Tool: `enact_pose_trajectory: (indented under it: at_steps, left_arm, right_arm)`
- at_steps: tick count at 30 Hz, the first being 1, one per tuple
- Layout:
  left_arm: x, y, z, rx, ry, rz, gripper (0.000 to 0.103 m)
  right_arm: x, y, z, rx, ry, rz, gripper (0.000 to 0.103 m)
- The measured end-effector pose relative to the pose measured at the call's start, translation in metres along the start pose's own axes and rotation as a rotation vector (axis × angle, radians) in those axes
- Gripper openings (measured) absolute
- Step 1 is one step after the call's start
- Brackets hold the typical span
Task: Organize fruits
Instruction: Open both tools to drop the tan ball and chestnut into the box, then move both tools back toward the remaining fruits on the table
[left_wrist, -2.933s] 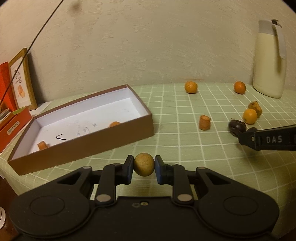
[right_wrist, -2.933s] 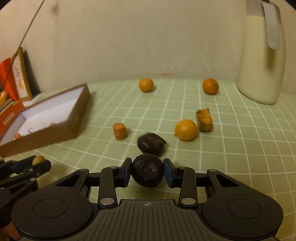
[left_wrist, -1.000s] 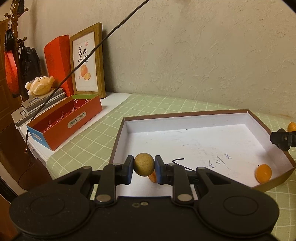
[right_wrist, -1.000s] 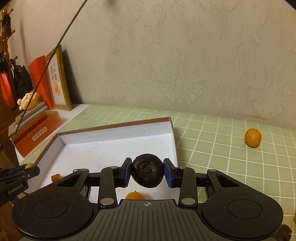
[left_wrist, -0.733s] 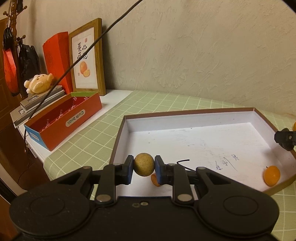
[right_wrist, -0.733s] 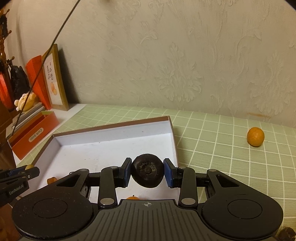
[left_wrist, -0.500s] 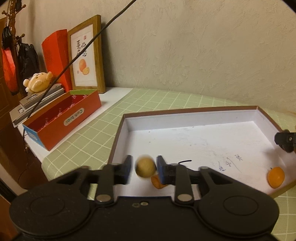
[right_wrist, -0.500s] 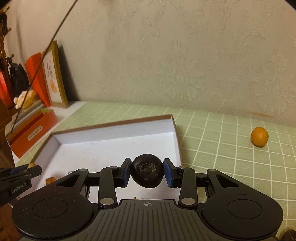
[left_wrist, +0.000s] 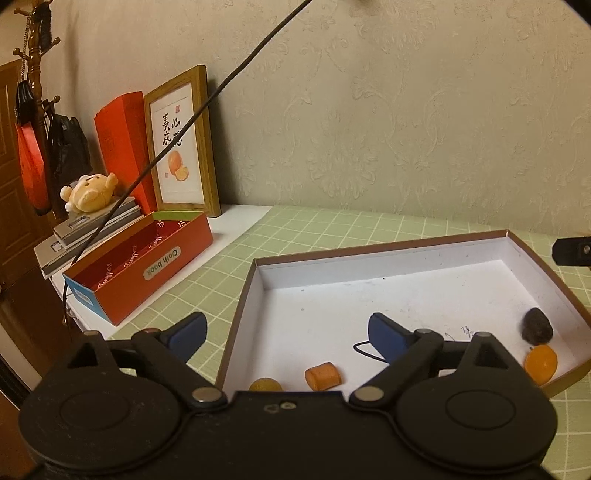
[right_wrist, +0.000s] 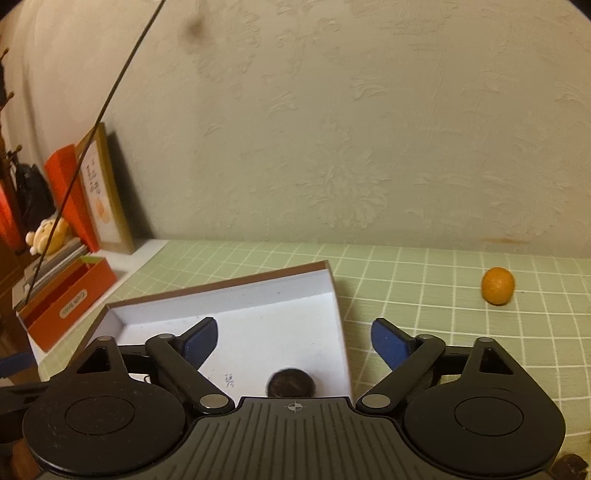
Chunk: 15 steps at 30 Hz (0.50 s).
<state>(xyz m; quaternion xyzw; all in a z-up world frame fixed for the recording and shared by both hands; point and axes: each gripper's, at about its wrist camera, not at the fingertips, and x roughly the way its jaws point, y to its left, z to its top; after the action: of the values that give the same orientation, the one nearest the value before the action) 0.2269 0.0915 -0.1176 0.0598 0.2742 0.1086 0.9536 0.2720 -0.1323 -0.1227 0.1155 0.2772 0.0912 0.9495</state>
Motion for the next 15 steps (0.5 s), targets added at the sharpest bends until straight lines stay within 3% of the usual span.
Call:
enact_pose_trajectory:
  at_steps: [3,15]
  left_arm:
    - [-0.004,0.000,0.000,-0.006,-0.004,0.008,0.093]
    - [-0.014,0.004,0.001,-0.035,-0.010,0.047,0.097]
  right_arm:
    - [-0.005,-0.001,0.001,0.002,-0.012,-0.015,0.099]
    - [-0.016,-0.005,0.000,0.007,-0.013,-0.028,0.103]
